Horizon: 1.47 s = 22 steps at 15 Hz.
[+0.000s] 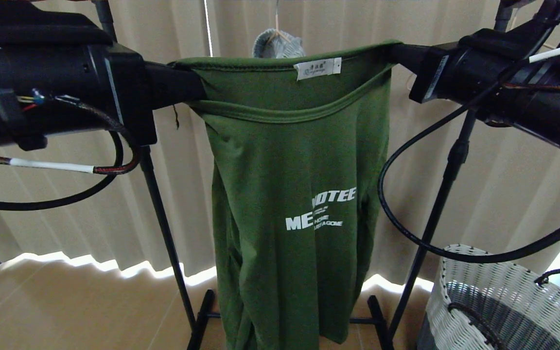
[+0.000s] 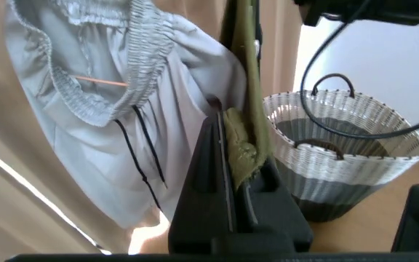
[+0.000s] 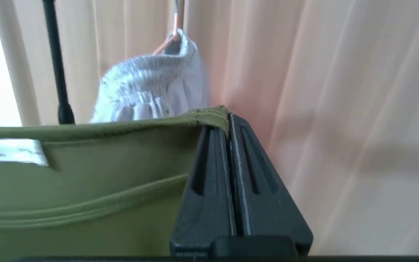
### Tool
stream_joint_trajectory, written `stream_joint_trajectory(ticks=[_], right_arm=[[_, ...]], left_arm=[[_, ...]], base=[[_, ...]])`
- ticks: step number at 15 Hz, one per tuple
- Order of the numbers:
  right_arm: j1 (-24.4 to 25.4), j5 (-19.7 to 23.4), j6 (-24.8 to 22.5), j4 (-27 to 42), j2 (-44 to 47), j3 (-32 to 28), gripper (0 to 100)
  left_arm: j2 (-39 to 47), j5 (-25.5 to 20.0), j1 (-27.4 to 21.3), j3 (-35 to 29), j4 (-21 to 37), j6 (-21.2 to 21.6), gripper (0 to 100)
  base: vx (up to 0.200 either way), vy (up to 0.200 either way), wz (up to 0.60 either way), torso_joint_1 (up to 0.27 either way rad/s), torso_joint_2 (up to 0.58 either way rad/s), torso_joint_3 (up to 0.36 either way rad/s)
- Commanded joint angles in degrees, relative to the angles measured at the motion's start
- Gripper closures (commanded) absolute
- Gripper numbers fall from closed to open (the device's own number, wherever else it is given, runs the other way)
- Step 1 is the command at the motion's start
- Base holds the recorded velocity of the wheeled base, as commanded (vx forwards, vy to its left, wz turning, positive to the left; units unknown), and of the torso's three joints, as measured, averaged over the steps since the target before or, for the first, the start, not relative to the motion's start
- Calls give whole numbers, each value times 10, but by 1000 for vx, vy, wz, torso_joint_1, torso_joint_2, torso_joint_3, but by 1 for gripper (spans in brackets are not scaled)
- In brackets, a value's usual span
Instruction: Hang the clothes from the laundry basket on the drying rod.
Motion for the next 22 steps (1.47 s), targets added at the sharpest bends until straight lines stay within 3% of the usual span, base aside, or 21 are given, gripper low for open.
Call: stream_joint_trajectory(ticks=[1,9,11,12,13,14,15,16,19,22], right_arm=[[1,0,0,1,14,-2,100],[0,-7,-2,37,-24,-3,100],[-1,-8,-3,81,-58,-15,100],[-1,-8,-3,81,-58,-15,100],[-1,-7,-3,117,-93,-16,100],[0,-7,-3,124,-108,-10,100],[0,-7,-3,124,-108,-10,100],[3,-7,-3,127,-124,16,100],[3,-8,-2,119,-138,88,100],[3,-8,-2,103,-135,101,100]], left_arm=[[-13,0,-5,10,-1,1,100],[18,10,-3,-15,-23,20,100],[68,63,0,-74,-51,20,100],[68,63,0,-74,-51,20,100],[104,139,-3,-115,-51,15,100],[111,177,-6,-113,-50,11,100],[111,177,-6,-113,-50,11,100],[116,219,-17,-93,-49,-10,100],[107,228,-33,-45,-50,-26,100],[104,228,-36,-38,-50,-25,100]], base=[[0,0,0,0,0,0],[0,0,0,0,0,0],[0,0,0,0,0,0],[0,0,0,0,0,0],[0,0,0,0,0,0],[0,0,0,0,0,0],[0,0,0,0,0,0],[0,0,0,0,0,0],[0,0,0,0,0,0],[0,0,0,0,0,0]])
